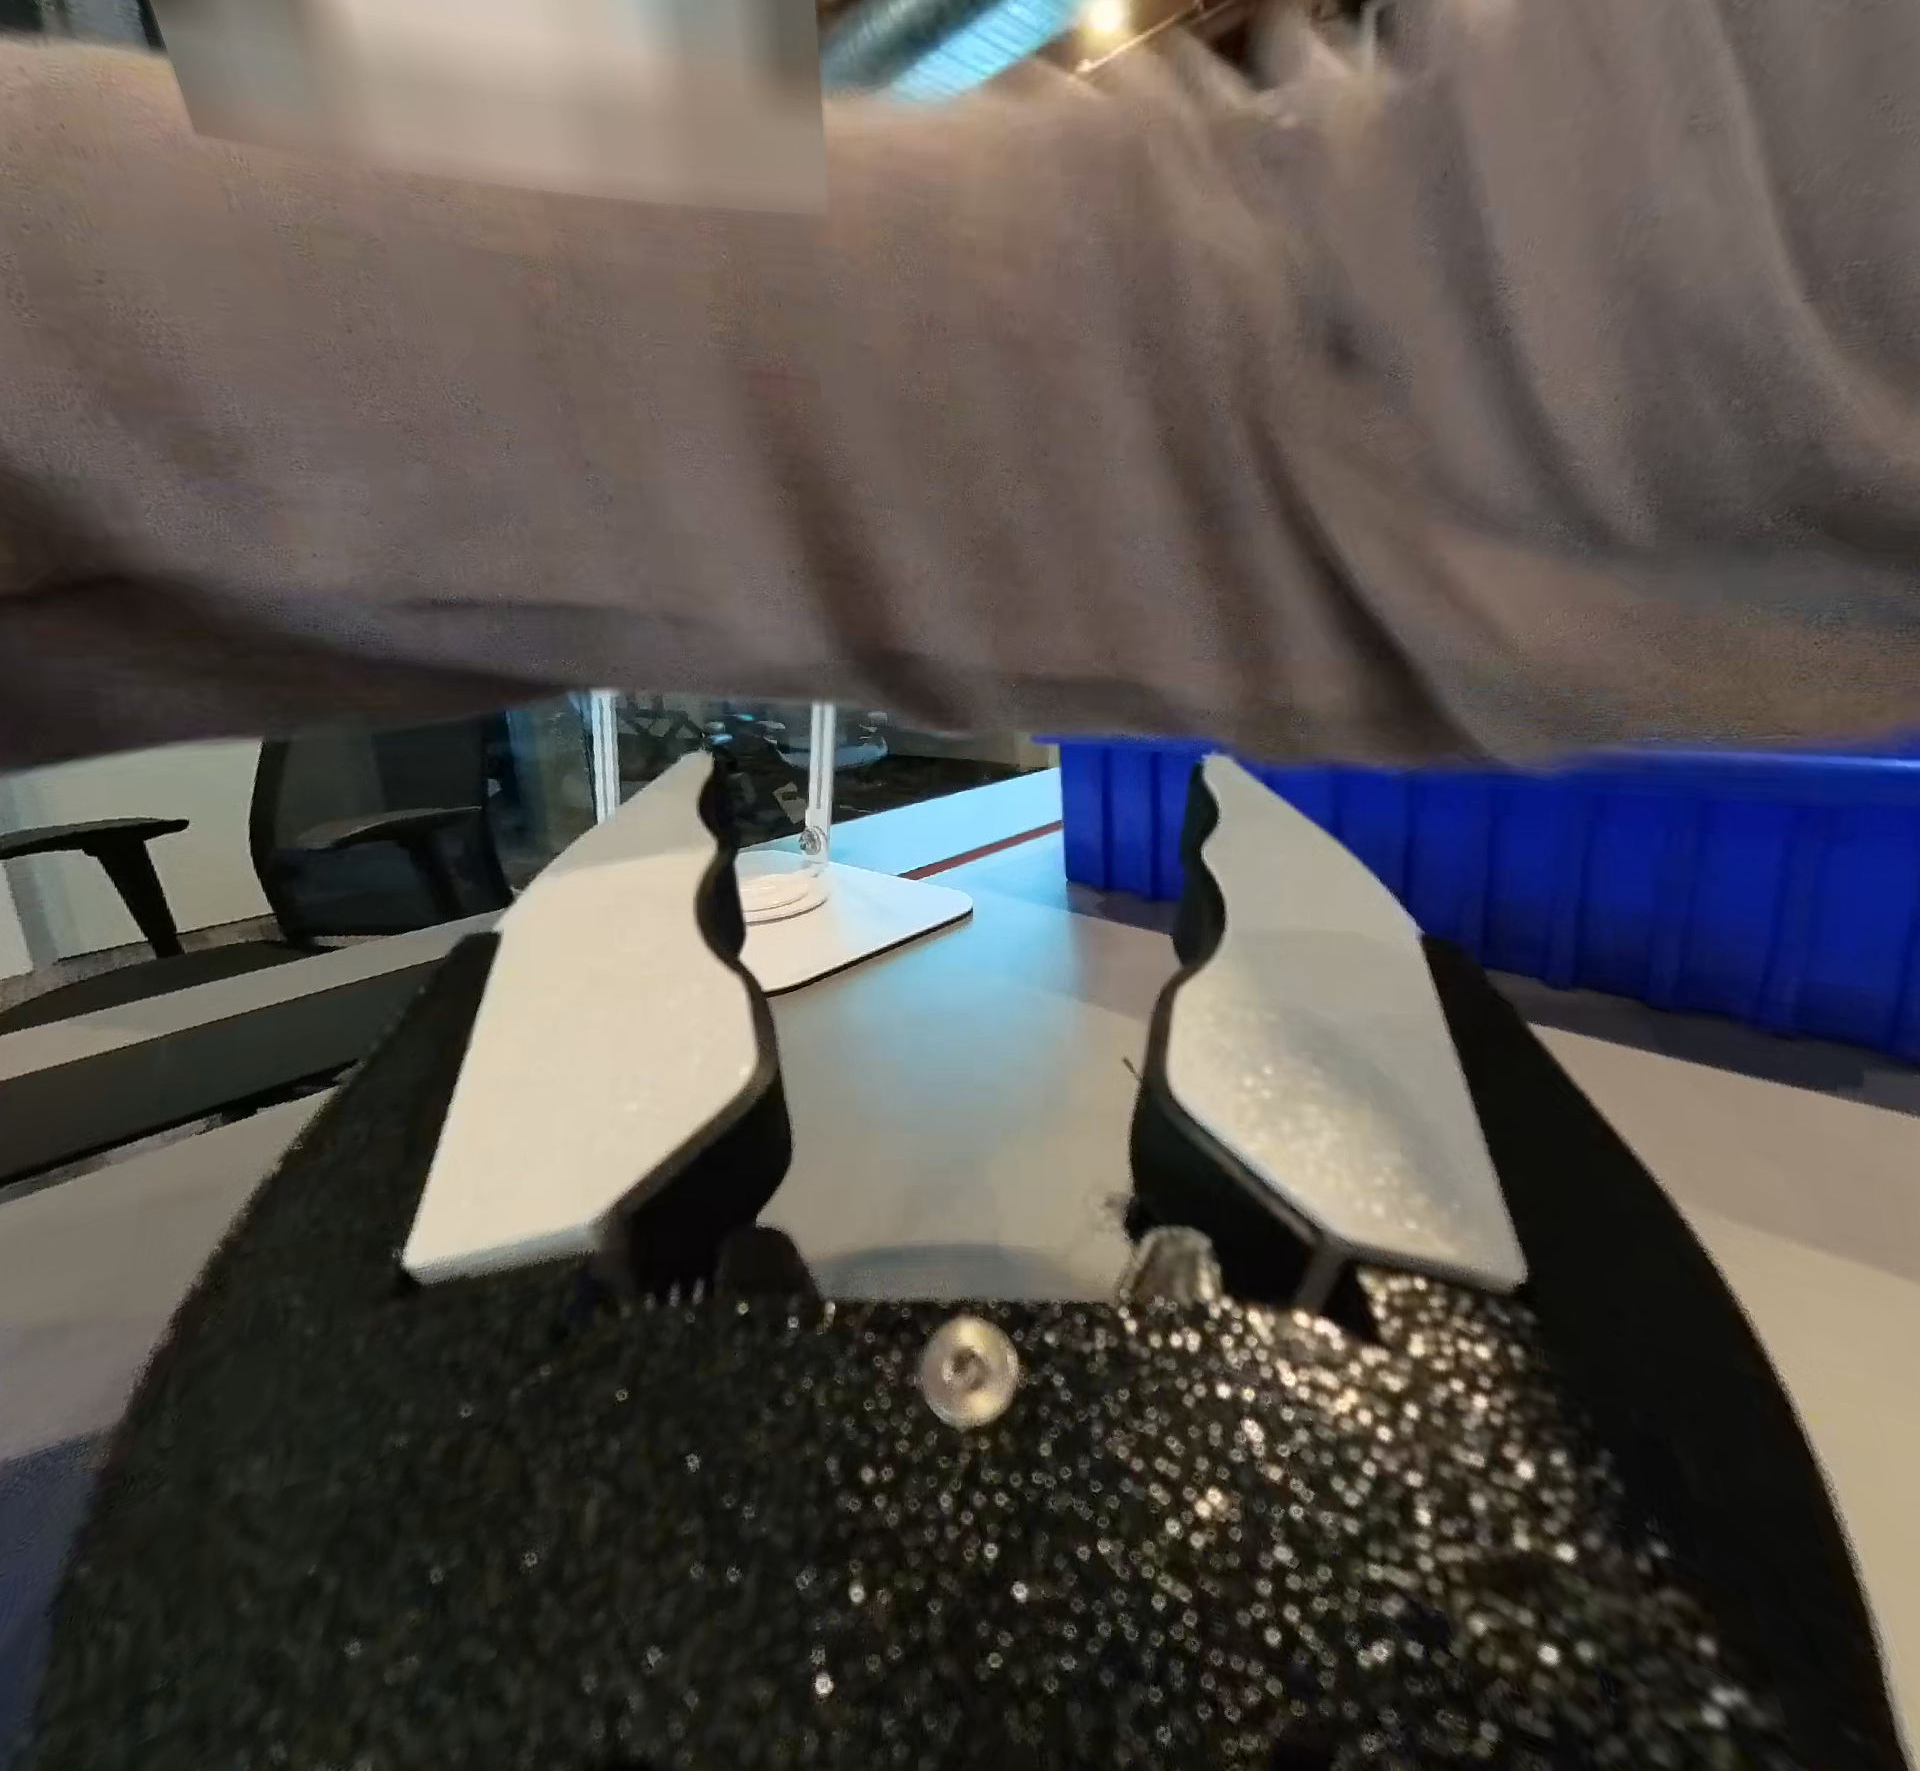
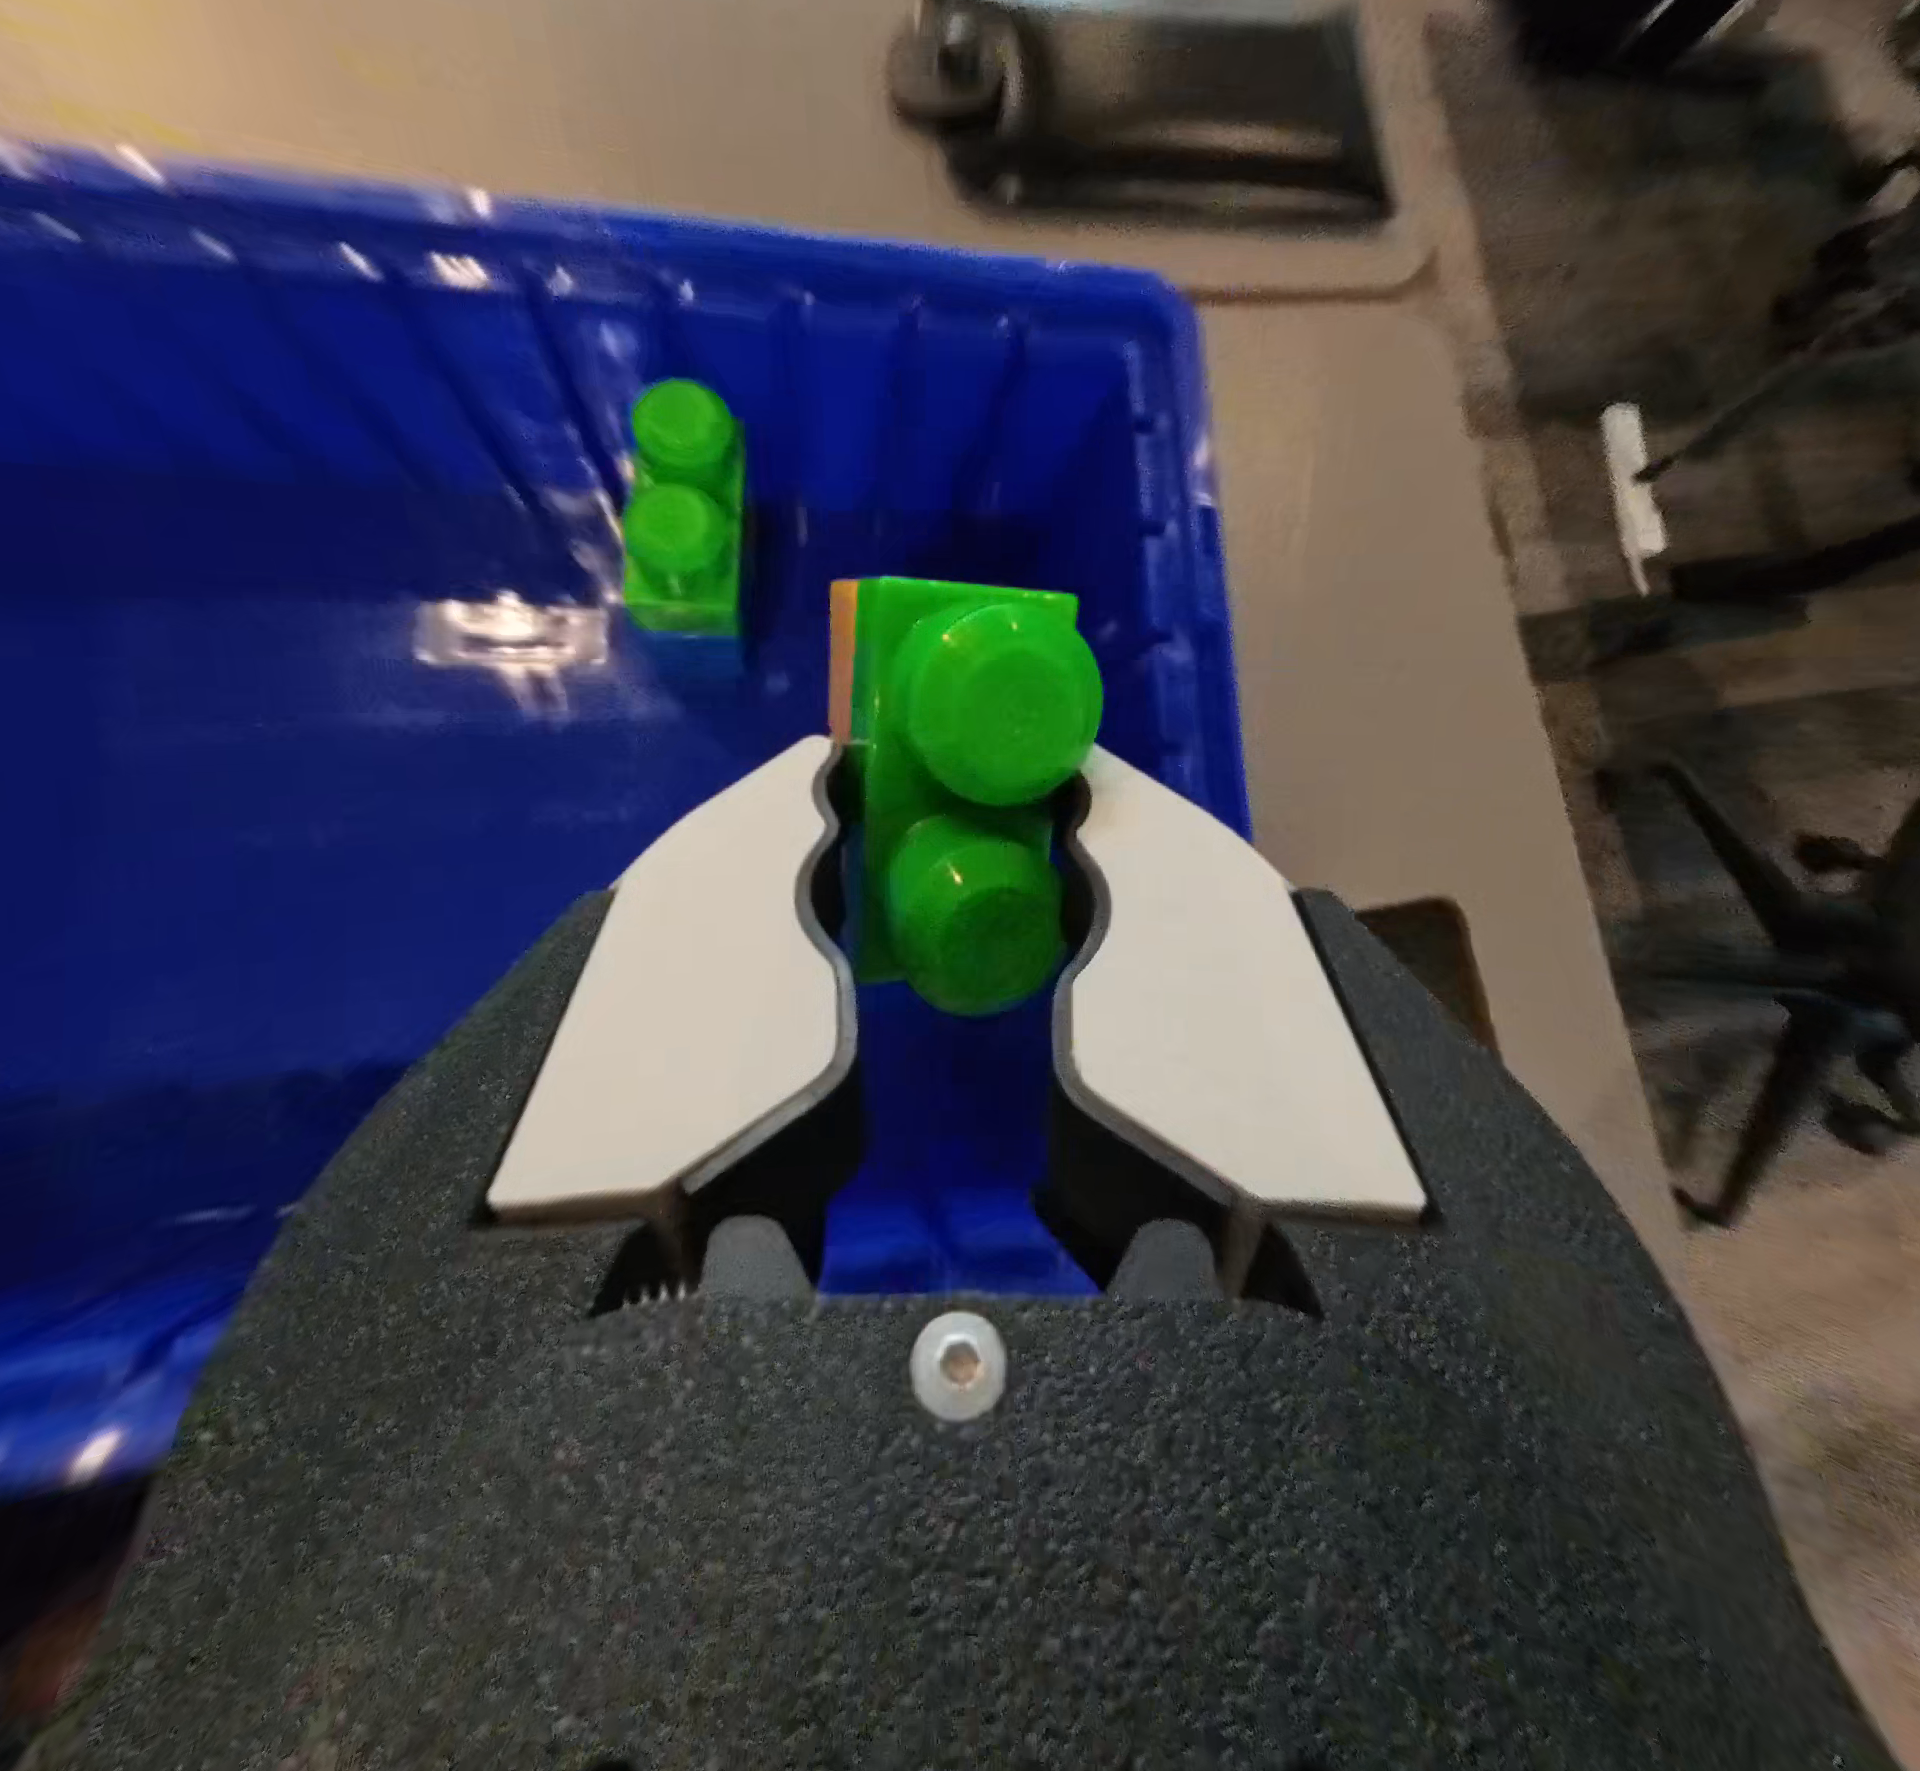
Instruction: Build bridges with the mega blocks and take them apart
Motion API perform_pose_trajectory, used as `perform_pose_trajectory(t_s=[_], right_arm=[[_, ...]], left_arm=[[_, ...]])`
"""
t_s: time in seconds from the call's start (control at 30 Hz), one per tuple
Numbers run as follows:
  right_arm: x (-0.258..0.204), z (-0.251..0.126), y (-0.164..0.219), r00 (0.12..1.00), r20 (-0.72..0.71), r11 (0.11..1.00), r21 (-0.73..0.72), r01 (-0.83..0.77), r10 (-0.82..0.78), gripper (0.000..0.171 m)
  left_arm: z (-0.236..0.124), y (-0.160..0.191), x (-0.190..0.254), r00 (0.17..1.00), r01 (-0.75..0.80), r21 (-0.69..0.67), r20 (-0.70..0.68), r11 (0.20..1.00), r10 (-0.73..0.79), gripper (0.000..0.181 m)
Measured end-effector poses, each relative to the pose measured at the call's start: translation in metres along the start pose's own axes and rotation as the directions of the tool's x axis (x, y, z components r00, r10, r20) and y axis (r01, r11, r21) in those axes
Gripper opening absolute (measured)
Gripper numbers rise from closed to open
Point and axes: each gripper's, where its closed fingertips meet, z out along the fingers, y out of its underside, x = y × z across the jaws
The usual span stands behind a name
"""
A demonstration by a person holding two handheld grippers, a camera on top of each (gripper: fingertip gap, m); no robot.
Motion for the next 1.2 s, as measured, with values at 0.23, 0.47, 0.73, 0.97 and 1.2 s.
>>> perform_pose_trajectory(t_s=[0.23, 0.47, 0.73, 0.97, 1.2], right_arm=[[-0.005, -0.187, 0.083, 0.940, -0.188, 0.854, 0.494, -0.160, 0.285, 0.038], [-0.048, -0.250, 0.193, 0.807, -0.293, 0.652, 0.744, -0.144, 0.512, 0.038], [-0.085, -0.248, 0.240, 0.822, -0.222, 0.503, 0.860, -0.089, 0.525, 0.038], [-0.102, -0.235, 0.244, 0.891, 0.000, 0.427, 0.878, -0.218, 0.454, 0.038], [-0.114, -0.221, 0.235, 0.930, 0.163, 0.439, 0.846, -0.304, 0.329, 0.038]], left_arm=[[0.000, -0.002, 0.002, 1.000, 0.005, 0.007, -0.002, 1.000, -0.005, 0.081], [-0.003, -0.006, -0.007, 0.999, 0.033, 0.035, 0.037, 0.999, -0.035, 0.081], [-0.006, -0.010, -0.005, 0.995, 0.097, 0.052, 0.026, 0.994, -0.098, 0.081], [-0.009, -0.017, 0.007, 0.958, 0.273, 0.058, -0.105, 0.960, -0.266, 0.091], [-0.009, -0.012, 0.025, 0.886, 0.393, -0.044, -0.248, 0.919, -0.391, 0.085]])
